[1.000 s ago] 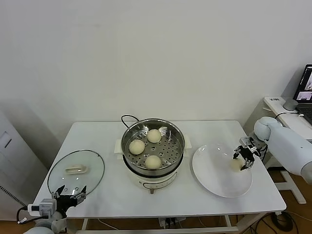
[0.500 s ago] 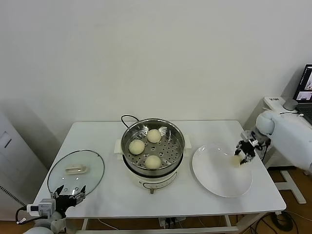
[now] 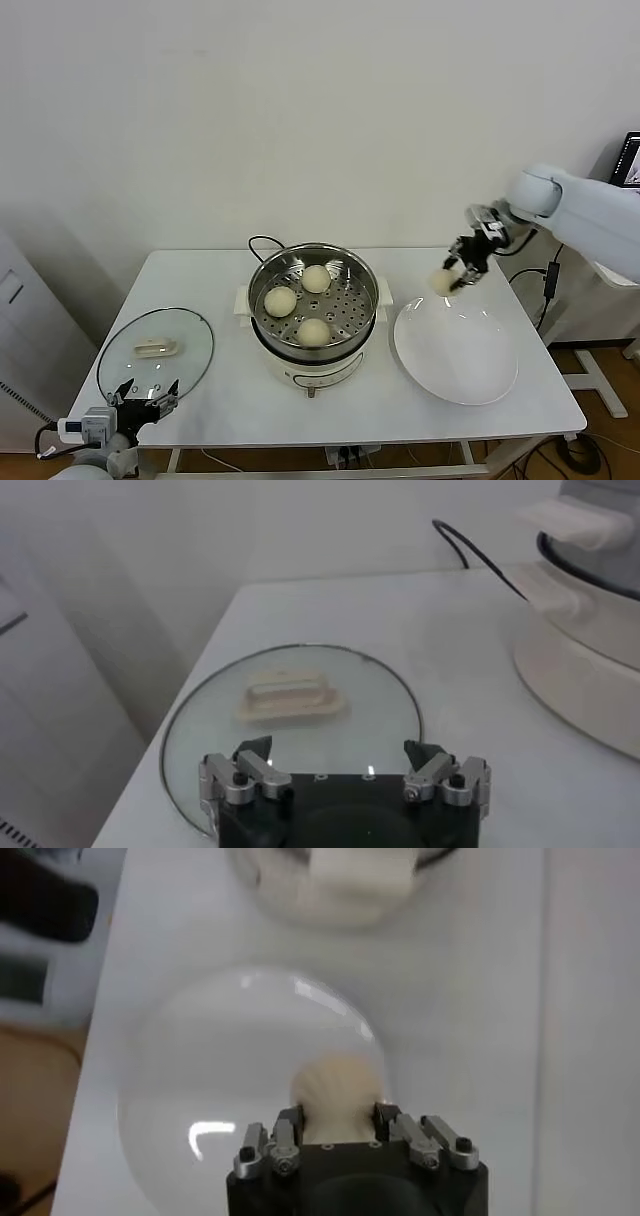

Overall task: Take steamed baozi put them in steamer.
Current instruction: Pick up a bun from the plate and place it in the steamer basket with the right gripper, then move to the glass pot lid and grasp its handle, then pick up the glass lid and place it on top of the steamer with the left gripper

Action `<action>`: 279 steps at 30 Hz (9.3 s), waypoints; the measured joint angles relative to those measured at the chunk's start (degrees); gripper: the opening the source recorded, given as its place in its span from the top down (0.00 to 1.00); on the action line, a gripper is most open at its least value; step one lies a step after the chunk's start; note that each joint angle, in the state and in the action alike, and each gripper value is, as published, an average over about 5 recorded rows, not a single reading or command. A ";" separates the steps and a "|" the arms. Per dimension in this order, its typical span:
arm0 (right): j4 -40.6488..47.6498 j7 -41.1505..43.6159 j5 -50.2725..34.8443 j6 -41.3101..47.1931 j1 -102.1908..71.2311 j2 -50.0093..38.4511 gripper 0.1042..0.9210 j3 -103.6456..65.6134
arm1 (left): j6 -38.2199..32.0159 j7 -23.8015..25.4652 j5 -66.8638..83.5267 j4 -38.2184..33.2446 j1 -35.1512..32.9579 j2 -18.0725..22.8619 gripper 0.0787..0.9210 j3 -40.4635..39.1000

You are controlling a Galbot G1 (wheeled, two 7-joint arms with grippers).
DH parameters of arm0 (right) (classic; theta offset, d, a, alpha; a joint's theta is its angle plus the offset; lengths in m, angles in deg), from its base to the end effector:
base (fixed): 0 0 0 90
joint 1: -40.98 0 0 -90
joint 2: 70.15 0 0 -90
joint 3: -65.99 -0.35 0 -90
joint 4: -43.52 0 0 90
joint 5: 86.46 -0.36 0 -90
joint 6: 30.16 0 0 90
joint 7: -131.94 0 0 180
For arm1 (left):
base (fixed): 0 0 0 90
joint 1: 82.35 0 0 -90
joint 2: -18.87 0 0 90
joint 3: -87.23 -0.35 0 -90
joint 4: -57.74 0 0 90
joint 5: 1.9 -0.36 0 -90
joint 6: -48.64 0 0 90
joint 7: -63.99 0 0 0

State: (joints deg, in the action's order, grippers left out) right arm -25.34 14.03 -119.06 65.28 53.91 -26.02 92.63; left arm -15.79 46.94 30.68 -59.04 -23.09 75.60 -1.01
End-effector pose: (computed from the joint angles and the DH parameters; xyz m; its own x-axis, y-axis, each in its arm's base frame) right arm 0.5693 -0.1354 -0.0238 -0.1792 -0.3022 0.9363 -0.9702 -0.1034 -0.2191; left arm 0.1986 0.1113 -0.2945 -0.8452 -0.0808 0.5283 -0.0301 0.9941 0.1039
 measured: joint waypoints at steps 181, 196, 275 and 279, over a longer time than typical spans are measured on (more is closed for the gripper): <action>-15.37 -51.36 7.96 -18.64 -109.88 18.32 0.12 -125.47 | -34.01 3.86 -100.11 33.03 18.94 5.50 0.96 4.77; -16.36 -51.44 7.52 -17.79 -109.11 18.51 0.12 -124.74 | -29.32 12.51 -90.90 17.59 17.91 0.23 0.97 6.38; -12.36 -50.51 8.15 -18.93 -107.56 19.01 0.12 -124.79 | 3.25 31.87 -120.21 13.93 38.08 25.44 0.97 -37.05; -12.36 -50.50 8.16 -18.93 -107.53 19.06 0.12 -124.79 | 3.07 31.73 -120.17 14.66 38.19 25.79 0.97 -37.22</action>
State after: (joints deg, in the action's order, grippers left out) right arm -37.70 -36.47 -110.91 46.35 -53.62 -6.97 -32.16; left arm -12.72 78.67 -89.49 -44.38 15.10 101.38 -38.23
